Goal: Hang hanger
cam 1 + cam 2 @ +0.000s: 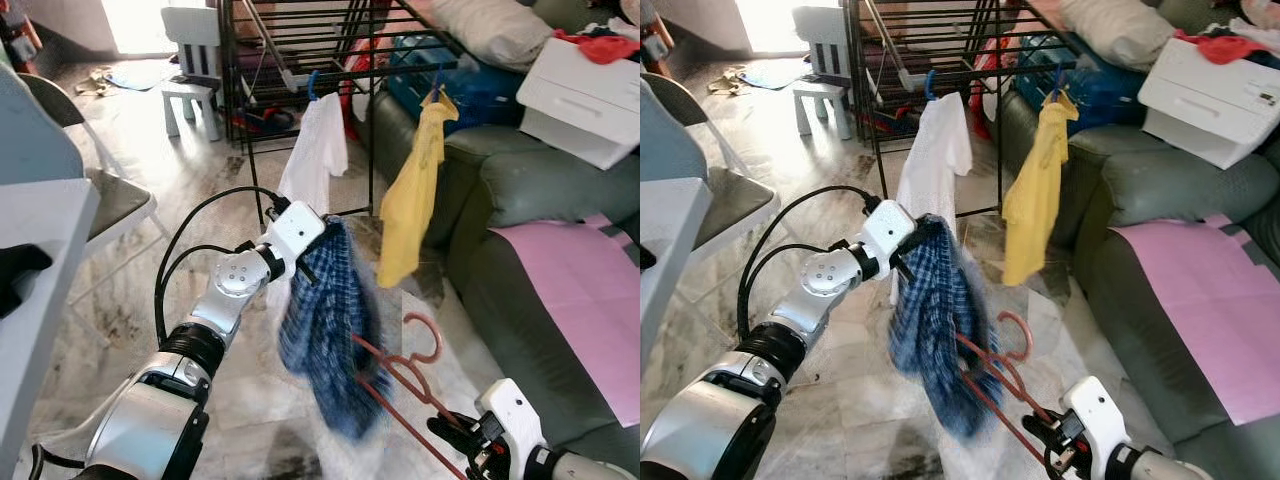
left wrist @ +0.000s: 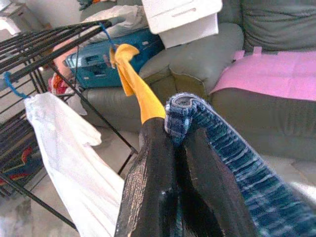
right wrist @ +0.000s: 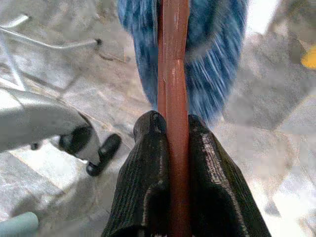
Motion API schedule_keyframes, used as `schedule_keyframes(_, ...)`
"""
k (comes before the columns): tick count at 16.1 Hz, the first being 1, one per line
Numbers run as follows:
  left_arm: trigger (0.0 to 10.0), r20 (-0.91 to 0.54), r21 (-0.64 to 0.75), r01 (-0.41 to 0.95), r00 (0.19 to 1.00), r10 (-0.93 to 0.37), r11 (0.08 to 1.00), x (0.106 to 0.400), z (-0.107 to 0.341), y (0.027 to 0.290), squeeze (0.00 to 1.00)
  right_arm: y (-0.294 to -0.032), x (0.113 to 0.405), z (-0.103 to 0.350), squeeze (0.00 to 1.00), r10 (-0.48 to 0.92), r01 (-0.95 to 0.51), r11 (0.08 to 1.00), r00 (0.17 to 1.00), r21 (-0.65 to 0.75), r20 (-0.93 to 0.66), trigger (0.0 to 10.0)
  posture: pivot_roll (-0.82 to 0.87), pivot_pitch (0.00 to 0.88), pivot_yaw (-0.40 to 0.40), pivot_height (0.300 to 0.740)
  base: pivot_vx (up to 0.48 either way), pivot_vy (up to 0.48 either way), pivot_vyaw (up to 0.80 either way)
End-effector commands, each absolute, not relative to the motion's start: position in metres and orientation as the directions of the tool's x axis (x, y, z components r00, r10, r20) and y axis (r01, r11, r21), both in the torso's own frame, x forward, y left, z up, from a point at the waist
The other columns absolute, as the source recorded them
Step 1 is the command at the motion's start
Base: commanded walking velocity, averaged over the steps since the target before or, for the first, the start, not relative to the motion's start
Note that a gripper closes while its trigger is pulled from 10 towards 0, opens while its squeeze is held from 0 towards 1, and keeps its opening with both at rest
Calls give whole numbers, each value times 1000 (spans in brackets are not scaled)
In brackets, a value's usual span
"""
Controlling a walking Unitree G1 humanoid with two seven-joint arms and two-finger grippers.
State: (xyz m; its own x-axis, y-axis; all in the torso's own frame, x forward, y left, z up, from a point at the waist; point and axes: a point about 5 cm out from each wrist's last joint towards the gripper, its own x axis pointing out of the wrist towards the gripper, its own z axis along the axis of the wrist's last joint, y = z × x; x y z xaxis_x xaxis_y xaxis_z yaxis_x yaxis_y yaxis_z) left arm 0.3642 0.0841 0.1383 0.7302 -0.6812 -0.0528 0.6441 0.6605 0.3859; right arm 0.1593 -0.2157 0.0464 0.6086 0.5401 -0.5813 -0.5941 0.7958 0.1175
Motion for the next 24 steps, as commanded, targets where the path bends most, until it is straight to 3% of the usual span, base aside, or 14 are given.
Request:
schedule_keyframes(1, 10000, 5, 386, 628, 732, -682, 676, 369, 153, 84, 0, -232, 162, 40, 0, 463, -510, 855, 665, 96, -587, 10000, 39, 0, -59, 740, 0, 0, 0)
schedule_keyframes(4, 10000, 51, 376, 632, 716, -696, 678, 368, 158, 84, 0, -259, 170, 33, 0, 299, -302, 949, 760, 93, -578, 10000, 43, 0, -65, 740, 0, 0, 0)
schedule_keyframes(6, 10000, 108, 359, 672, 659, -744, 648, 364, 166, 76, 0, -273, 175, 35, 0, 215, -202, 976, 799, 86, -562, 10000, 46, 0, -71, 740, 0, 0, 0)
schedule_keyframes(9, 10000, 91, 422, 711, 584, -807, 562, 353, 160, 57, 0, -254, 188, 56, 0, 325, -315, 944, 823, 101, -465, 10000, 40, 0, -72, 740, 0, 0, 0)
schedule_keyframes(11, 10000, 88, 433, 722, 561, -823, 539, 349, 157, 50, 0, -243, 186, 65, 0, 404, -415, 906, 794, 80, -454, 10000, 36, 0, -70, 740, 0, 0, 0)
schedule_keyframes(16, 10000, 67, 443, 732, 549, -833, 517, 349, 154, 48, 0, -229, 189, 93, 0, 489, -506, 861, 786, 63, -378, 10000, 24, 0, -62, 740, 0, 0, 0)
schedule_keyframes(19, 10000, 32, 494, 694, 587, -809, 523, 352, 151, 49, 0, -225, 185, 94, 0, 521, -544, 837, 756, 61, -397, 10000, 26, 0, -61, 740, 0, 0, 0)
schedule_keyframes(21, 10000, -118, 538, 661, 673, -730, 523, 359, 133, 62, 0, -238, 186, 100, 0, 464, -499, 867, 795, 14, -391, 10000, 25, 0, -55, 740, 0, 0, 0)
schedule_keyframes(24, 10000, -230, 582, 666, 686, -690, 467, 359, 116, 76, 0, -232, 186, 115, 0, 521, -546, 837, 778, 32, -352, 10000, 23, 0, -50, 740, 0, 0, 0)
